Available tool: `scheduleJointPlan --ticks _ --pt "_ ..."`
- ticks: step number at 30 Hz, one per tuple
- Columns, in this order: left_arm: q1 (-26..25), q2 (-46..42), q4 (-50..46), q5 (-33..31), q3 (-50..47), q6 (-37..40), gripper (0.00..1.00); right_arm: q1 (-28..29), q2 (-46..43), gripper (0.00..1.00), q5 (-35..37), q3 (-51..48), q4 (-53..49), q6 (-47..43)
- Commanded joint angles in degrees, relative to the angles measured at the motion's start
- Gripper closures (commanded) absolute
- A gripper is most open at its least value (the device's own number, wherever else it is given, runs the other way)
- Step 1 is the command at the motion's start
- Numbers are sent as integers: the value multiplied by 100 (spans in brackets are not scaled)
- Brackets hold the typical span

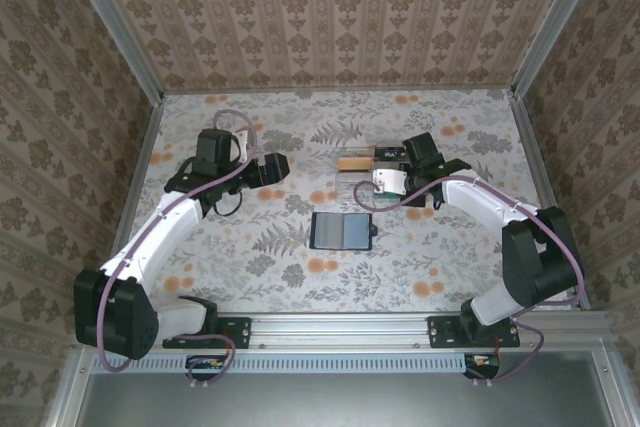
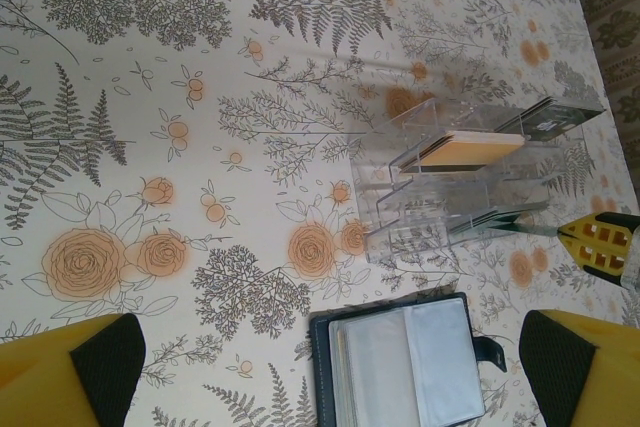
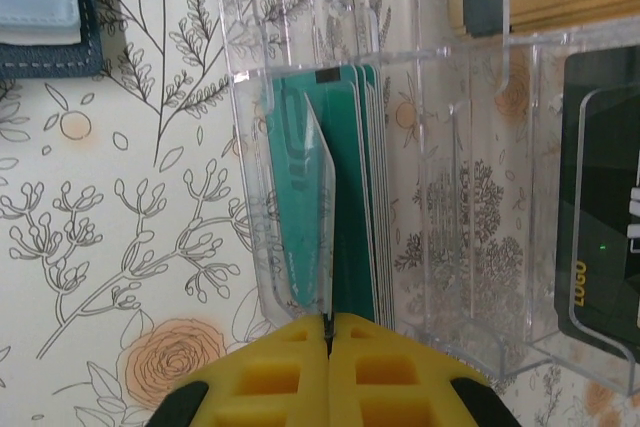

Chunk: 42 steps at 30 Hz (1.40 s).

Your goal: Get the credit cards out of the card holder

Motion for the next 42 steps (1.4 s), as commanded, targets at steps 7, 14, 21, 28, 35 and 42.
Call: scheduleJointPlan --ticks 7,14,21,28,35,42 --pt "59 -152 131 99 -83 -22 0 -44 -72 100 45 -87 -25 -106" --pt "68 -175 109 78 -90 -12 0 71 142 100 15 46 47 -28" --pt "85 -183 109 71 -130 -12 0 200 354 93 70 134 145 101" --pt "112 -207 124 76 -170 -22 0 217 402 84 184 152 286 218" --pt "138 -192 166 111 -187 -28 0 222 477 77 365 160 553 394" --pt "156 -201 166 120 -205 -21 0 248 561 75 371 246 544 457"
